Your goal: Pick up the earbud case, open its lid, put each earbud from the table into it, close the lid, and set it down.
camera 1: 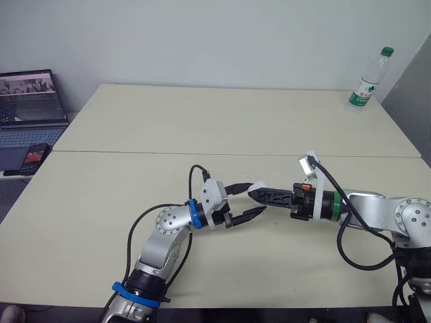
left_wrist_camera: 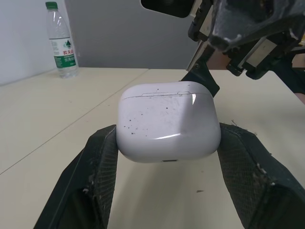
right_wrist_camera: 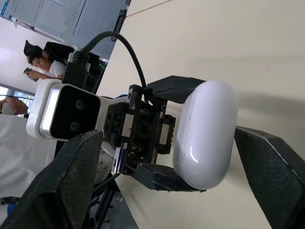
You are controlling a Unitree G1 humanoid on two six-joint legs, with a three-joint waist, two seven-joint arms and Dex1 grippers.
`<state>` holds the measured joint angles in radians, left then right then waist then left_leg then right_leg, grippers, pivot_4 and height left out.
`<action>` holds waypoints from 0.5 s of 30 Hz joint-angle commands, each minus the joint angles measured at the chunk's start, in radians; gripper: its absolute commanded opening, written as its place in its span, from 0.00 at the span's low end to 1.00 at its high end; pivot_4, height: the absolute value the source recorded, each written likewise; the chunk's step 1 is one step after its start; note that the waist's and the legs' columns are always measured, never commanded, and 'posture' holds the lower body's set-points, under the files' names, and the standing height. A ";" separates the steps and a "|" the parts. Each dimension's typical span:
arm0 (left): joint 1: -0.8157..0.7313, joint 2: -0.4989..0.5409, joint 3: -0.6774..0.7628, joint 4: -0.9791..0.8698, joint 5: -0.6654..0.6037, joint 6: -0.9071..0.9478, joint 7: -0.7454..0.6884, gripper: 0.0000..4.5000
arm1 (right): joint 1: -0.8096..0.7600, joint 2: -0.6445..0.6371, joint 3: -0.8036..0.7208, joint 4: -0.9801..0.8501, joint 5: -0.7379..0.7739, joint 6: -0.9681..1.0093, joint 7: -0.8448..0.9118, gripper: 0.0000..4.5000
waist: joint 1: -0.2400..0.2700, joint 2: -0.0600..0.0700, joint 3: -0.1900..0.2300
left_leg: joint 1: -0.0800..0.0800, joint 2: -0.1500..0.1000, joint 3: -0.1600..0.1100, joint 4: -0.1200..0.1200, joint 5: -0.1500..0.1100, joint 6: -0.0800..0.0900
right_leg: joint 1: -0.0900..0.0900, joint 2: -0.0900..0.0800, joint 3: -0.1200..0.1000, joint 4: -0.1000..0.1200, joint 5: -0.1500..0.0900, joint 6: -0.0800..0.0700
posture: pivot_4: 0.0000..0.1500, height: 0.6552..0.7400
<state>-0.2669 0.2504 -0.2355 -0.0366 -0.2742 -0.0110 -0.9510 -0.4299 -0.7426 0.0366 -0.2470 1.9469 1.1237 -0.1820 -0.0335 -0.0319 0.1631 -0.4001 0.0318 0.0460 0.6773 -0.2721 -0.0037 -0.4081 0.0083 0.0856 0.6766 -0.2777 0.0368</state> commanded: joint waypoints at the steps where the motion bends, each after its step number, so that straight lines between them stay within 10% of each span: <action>1: -0.012 0.000 -0.004 -0.018 -0.016 -0.022 -0.014 0.61 | -0.027 -0.016 0.002 0.001 0.025 0.015 0.024 0.92 | 0.000 0.000 0.000 | 0.000 0.000 0.000 0.000 0.000 0.000 | 0.000 0.000 0.000 0.000 0.000 0.000 | 1.00 0.99; 10: -0.011 -0.004 -0.009 -0.019 -0.012 -0.031 -0.015 0.61 | -0.018 -0.019 0.019 0.004 0.025 0.018 0.004 0.24 | 0.000 0.000 0.000 | 0.000 0.000 0.000 0.000 0.000 0.001 | 0.000 -0.001 0.000 -0.001 0.000 0.000 | 1.00 0.99; 15: -0.021 -0.003 -0.004 -0.012 -0.026 -0.005 -0.026 0.61 | -0.012 0.008 0.001 0.008 0.025 0.008 0.006 0.19 | 0.000 0.000 0.000 | -0.001 0.000 0.000 0.000 0.000 0.001 | 0.000 -0.001 0.000 -0.001 0.000 0.001 | 1.00 0.99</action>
<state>-0.2746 0.2527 -0.2306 -0.0388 -0.2750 -0.0297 -0.9706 -0.4333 -0.7437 0.0626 -0.2066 1.9448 1.1409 -0.1966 -0.0334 -0.0320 0.1632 -0.4007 0.0318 0.0459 0.6772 -0.2725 -0.0030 -0.4083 0.0075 0.0853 0.6757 -0.2780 0.0374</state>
